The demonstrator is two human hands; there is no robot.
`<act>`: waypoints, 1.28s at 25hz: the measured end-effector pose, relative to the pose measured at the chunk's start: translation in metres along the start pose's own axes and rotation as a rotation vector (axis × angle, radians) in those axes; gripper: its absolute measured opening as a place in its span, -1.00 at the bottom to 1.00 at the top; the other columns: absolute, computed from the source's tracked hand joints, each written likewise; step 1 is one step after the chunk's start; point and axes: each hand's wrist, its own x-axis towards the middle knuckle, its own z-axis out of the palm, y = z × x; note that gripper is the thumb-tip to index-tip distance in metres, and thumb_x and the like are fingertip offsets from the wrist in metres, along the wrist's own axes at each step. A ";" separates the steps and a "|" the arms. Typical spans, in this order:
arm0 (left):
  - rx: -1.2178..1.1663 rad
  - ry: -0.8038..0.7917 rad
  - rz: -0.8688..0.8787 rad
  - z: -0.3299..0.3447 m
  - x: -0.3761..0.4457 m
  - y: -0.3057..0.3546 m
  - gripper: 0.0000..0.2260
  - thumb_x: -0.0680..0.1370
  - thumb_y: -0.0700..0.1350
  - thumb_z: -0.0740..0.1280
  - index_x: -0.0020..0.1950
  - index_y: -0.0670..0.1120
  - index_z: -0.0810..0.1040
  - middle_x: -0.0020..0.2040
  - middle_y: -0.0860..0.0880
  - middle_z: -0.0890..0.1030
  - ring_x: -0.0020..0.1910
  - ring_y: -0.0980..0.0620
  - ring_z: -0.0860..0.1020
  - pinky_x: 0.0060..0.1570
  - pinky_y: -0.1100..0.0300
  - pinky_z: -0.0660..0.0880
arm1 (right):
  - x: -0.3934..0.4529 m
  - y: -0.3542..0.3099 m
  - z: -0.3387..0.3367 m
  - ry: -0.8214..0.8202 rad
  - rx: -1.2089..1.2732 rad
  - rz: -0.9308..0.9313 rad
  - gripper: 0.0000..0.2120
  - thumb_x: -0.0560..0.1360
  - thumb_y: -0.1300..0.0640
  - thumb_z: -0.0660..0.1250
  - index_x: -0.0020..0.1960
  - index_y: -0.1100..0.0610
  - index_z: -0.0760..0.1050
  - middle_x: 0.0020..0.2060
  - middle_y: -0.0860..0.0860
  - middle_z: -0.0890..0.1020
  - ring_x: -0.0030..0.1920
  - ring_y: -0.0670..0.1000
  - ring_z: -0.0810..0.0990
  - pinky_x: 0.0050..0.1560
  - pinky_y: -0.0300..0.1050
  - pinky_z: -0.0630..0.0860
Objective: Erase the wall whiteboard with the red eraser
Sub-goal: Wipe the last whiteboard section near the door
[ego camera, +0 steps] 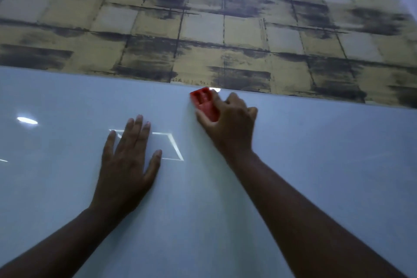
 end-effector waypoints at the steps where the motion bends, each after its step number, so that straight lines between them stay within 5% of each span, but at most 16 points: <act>1: -0.038 0.009 0.005 -0.002 -0.002 0.007 -0.40 0.70 0.11 0.06 0.67 -0.19 0.28 0.67 -0.14 0.28 0.67 -0.09 0.23 0.62 -0.23 0.14 | 0.000 0.030 -0.010 0.020 -0.022 0.058 -0.38 0.49 -0.33 0.25 0.42 0.00 0.52 -0.05 0.09 0.57 -0.06 0.14 0.57 0.04 0.07 0.40; 7: -0.114 0.002 0.264 -0.007 0.001 0.084 -0.50 0.71 0.03 0.13 0.59 -0.18 0.43 0.62 -0.10 0.38 0.64 -0.03 0.30 0.59 -0.20 0.24 | -0.012 0.202 -0.082 0.121 -0.159 0.432 -0.41 0.55 -0.25 0.33 0.40 0.12 0.54 -0.03 0.19 0.57 -0.05 0.19 0.56 0.14 0.15 0.39; 10: -0.113 -0.034 0.220 0.013 0.004 0.128 -0.46 0.71 0.08 0.13 0.64 -0.15 0.37 0.66 -0.08 0.32 0.68 0.00 0.22 0.59 -0.21 0.23 | -0.019 0.246 -0.104 0.152 -0.159 0.536 -0.42 0.57 -0.22 0.33 0.44 0.13 0.51 0.01 0.23 0.57 -0.03 0.21 0.55 0.17 0.16 0.38; 19: 0.056 -0.075 0.073 0.043 -0.004 0.179 -0.36 0.71 0.19 0.02 0.72 -0.11 0.16 0.73 -0.07 0.14 0.71 -0.03 0.10 0.65 -0.24 0.04 | -0.024 0.244 -0.098 0.076 -0.115 0.403 -0.43 0.57 -0.22 0.33 0.44 0.10 0.52 -0.01 0.18 0.54 0.03 0.23 0.57 0.11 0.11 0.39; 24: 0.068 -0.087 0.060 0.044 -0.006 0.179 -0.36 0.72 0.21 -0.01 0.73 -0.08 0.13 0.73 -0.05 0.13 0.72 -0.03 0.09 0.64 -0.27 0.08 | -0.055 0.147 -0.064 -0.036 -0.015 -0.061 -0.37 0.50 -0.30 0.27 0.46 0.02 0.49 -0.07 0.09 0.54 -0.06 0.11 0.53 -0.04 0.04 0.48; 27: 0.078 -0.091 0.065 0.046 -0.005 0.178 -0.34 0.73 0.27 -0.08 0.73 -0.08 0.14 0.73 -0.08 0.14 0.71 -0.07 0.11 0.62 -0.33 0.12 | -0.059 0.131 -0.062 -0.010 -0.052 -0.184 -0.35 0.53 -0.31 0.23 0.46 0.08 0.49 -0.05 0.10 0.60 -0.08 0.07 0.57 -0.06 0.01 0.52; 32: 0.058 -0.067 0.077 0.040 -0.007 0.179 -0.37 0.72 0.19 0.00 0.72 -0.11 0.16 0.73 -0.07 0.14 0.71 -0.06 0.12 0.65 -0.24 0.06 | -0.025 0.177 -0.071 -0.019 -0.213 -0.070 -0.34 0.54 -0.32 0.14 0.46 0.07 0.48 -0.09 0.13 0.55 -0.13 0.16 0.55 -0.05 0.08 0.49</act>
